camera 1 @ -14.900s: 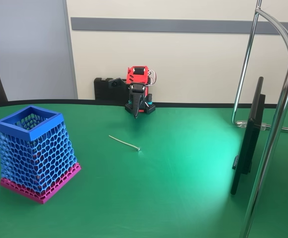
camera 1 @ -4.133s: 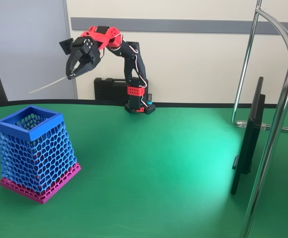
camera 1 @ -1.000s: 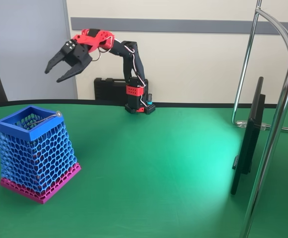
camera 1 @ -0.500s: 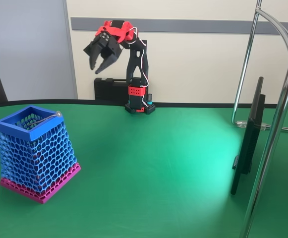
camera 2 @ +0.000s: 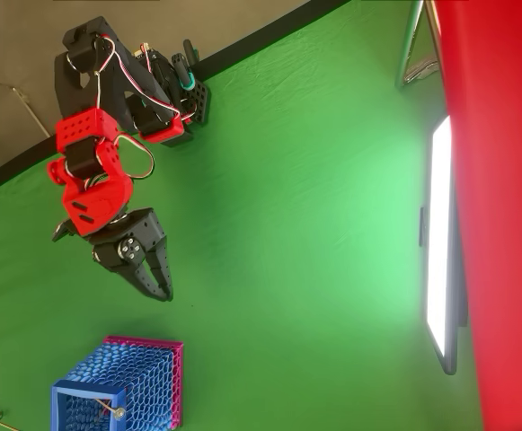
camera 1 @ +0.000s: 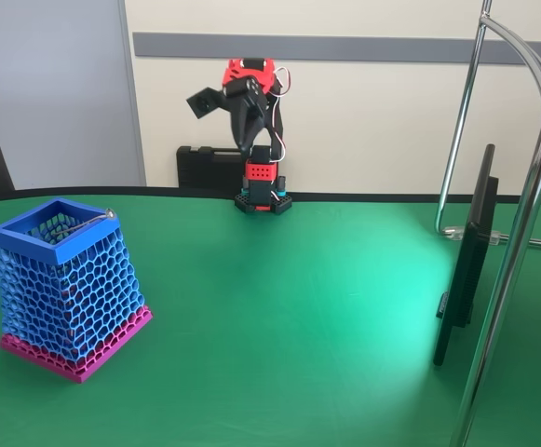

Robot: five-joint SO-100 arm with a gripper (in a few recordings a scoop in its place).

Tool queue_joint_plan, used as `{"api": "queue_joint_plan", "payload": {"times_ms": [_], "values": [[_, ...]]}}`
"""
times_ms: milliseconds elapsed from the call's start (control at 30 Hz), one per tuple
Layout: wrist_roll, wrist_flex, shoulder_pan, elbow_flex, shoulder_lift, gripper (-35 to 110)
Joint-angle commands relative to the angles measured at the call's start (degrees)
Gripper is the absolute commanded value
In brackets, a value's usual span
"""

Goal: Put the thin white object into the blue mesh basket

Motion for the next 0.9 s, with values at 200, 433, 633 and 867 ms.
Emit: {"api": "queue_joint_plan", "payload": {"times_ms": [200,433,633,867], "values": [[-10.28,-2.72,-3.87,22.24,22.15,1],[-15.64,-1.23,-4.13,38.5,39.2,0],[-17.84,4.39,-4.75,50.8,54.4,0],[-18.72,5.1,-3.52,58.18,58.62,0]]}}
